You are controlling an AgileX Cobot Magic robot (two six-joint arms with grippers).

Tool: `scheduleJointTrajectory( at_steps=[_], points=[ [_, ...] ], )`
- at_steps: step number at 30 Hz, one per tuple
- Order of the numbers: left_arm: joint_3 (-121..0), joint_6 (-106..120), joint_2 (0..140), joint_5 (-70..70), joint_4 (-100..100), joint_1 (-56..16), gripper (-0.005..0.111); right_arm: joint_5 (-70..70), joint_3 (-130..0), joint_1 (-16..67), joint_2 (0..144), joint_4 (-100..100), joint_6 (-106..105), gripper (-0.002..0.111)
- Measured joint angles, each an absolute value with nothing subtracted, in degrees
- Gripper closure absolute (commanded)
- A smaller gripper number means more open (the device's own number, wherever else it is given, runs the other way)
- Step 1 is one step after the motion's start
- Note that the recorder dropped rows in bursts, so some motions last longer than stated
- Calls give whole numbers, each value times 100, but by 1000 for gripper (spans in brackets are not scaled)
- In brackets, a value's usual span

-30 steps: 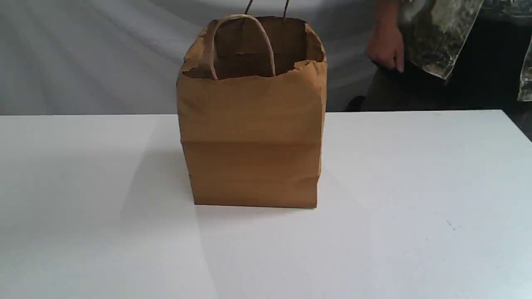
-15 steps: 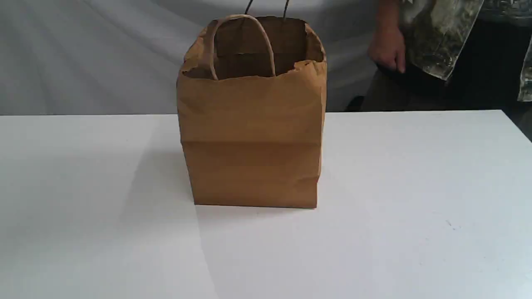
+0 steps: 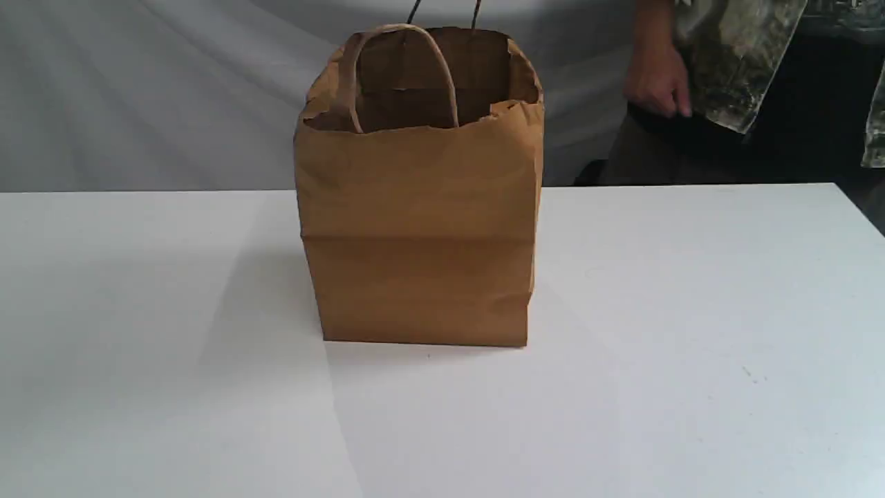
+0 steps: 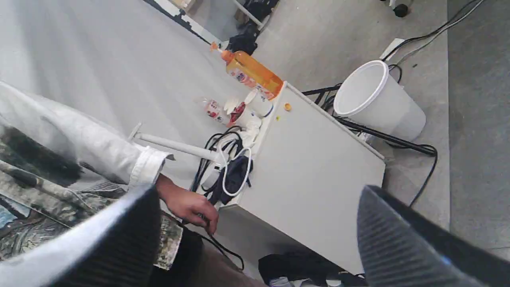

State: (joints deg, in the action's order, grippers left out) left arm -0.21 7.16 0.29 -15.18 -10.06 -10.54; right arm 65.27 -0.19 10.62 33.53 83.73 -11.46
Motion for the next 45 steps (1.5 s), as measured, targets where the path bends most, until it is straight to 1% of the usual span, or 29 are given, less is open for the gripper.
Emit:
scheduleJointTrajectory(
  at_steps=[8, 11, 13, 14, 15, 16, 18, 20, 24, 31, 35, 45],
  points=[
    [-21, 715, 29, -1518, -1006, -1054, 107, 6682, -19, 1061, 3353, 8401, -1341, 40],
    [-21, 715, 29, -1518, -1006, -1054, 107, 6522, -19, 1061, 3343, 7851, -2462, 40],
    [-21, 715, 29, -1518, -1006, -1054, 107, 5695, -19, 1061, 3312, 6848, -3629, 40],
    [-21, 715, 29, -1518, -1006, -1054, 107, 5095, -19, 1061, 3271, 6503, -3978, 40],
    [-21, 715, 29, -1518, -1006, -1054, 107, 4318, -19, 1061, 3173, 5675, -4329, 40],
    [-21, 715, 29, -1518, -1006, -1054, 107, 3918, -19, 1067, 3106, 5360, -4396, 40],
    [-21, 715, 29, -1518, -1006, -1054, 107, 2579, -19, 1083, 2784, 4547, -4399, 40],
    [-21, 715, 29, -1518, -1006, -1054, 107, 1663, -19, 1083, 2326, 4040, -4349, 40],
    [-21, 715, 29, -1518, -1006, -1054, 107, 642, -19, 1083, 1383, 3662, -4360, 40],
    [-21, 715, 29, -1518, -1006, -1054, 107, -60, -19, 1083, 116, 3969, -4380, 40],
    [-21, 726, 29, -1526, -1006, -1054, 107, -231, -19, 1083, 39, 4008, -4392, 40],
    [-21, 726, 29, -1531, -1006, -1054, 107, 67, -19, 1083, 39, 4236, -4392, 40]
  ],
)
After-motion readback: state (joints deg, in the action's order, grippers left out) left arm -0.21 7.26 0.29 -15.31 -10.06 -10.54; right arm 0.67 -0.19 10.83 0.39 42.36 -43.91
